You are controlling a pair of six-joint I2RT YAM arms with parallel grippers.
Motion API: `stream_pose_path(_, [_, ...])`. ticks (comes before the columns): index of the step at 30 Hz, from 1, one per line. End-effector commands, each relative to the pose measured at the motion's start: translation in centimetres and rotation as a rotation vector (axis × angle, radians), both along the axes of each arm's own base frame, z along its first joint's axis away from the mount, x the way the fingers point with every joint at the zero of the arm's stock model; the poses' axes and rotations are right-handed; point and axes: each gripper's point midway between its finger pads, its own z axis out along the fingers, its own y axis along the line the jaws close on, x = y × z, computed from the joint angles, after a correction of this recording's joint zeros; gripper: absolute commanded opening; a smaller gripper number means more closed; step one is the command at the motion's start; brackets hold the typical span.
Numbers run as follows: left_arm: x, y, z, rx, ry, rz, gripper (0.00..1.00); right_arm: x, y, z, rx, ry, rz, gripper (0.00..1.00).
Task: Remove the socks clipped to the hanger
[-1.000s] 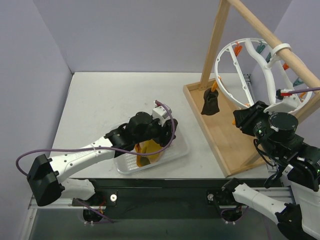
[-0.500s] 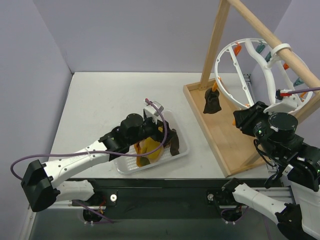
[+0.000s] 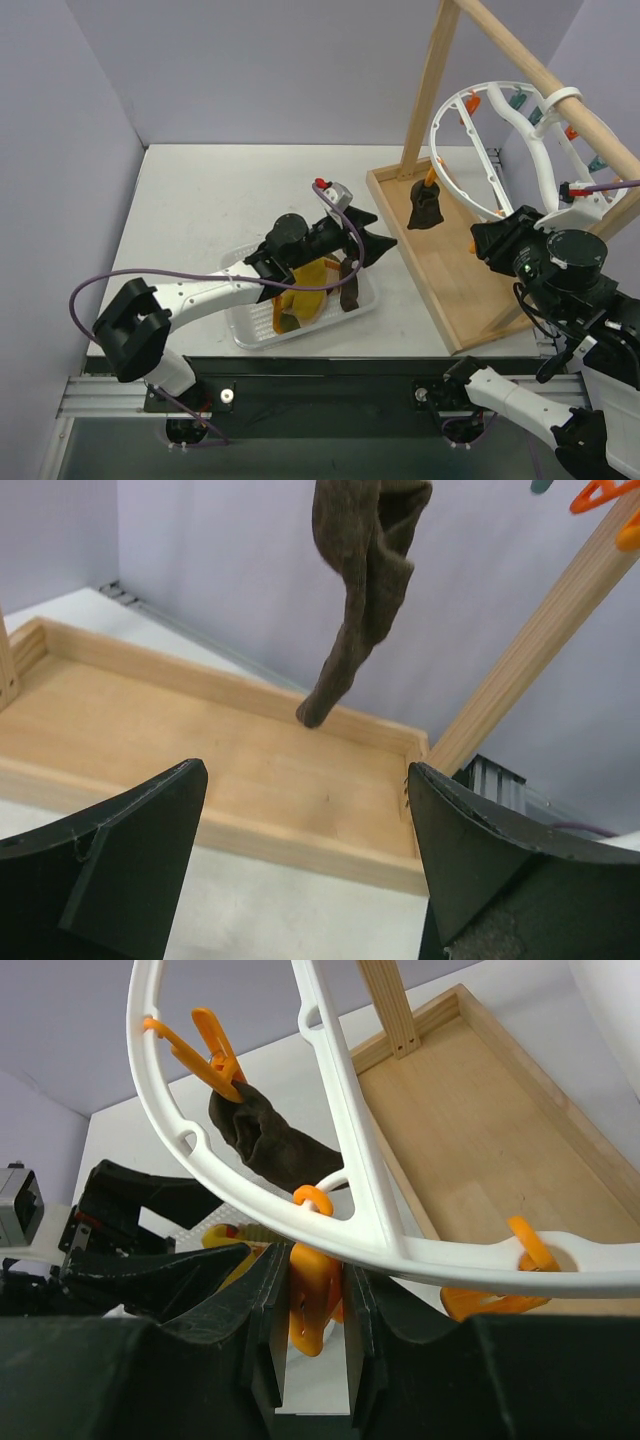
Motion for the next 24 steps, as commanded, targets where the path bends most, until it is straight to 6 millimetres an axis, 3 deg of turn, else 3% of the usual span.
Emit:
stream_pose_path(1, [0.2, -1.8, 6.8, -0.190, -0.177, -0.054, 0.93, -0.8, 0.0, 0.3, 0.006, 0.006, 0.026, 0.00])
stream_pose_path(11, [0.3, -5.9, 7.8, -0.348, -0.149, -0.198, 0.91, -0.9, 0.4, -0.6, 0.000, 0.035, 0.045, 0.00])
stream_pose_path(14, [0.3, -7.0, 7.4, -0.370, -0.118, -0.240, 0.80, -1.0, 0.3, -0.4, 0.001, 0.032, 0.047, 0.00])
stream_pose_path(16, [0.1, -7.4, 8.1, -0.388, -0.107, -0.265, 0.65, -1.1, 0.4, -0.6, 0.005, 0.034, 0.051, 0.02])
stream_pose_path(19, [-0.1, -7.9, 7.5, -0.395, -0.066, -0.296, 0.44, -1.3, 0.3, -0.8, 0.004, 0.036, 0.051, 0.08])
stream_pose_path(22, [-0.5, -8.1, 7.3, -0.403, -0.042, -0.329, 0.34, -1.4, 0.0, -0.9, -0.002, 0.041, 0.045, 0.16])
stream_pose_path(24, [-1.1, -8.1, 7.4, -0.404, -0.039, -0.358, 0.20, -1.6, -0.1, -1.2, -0.003, 0.046, 0.046, 0.20])
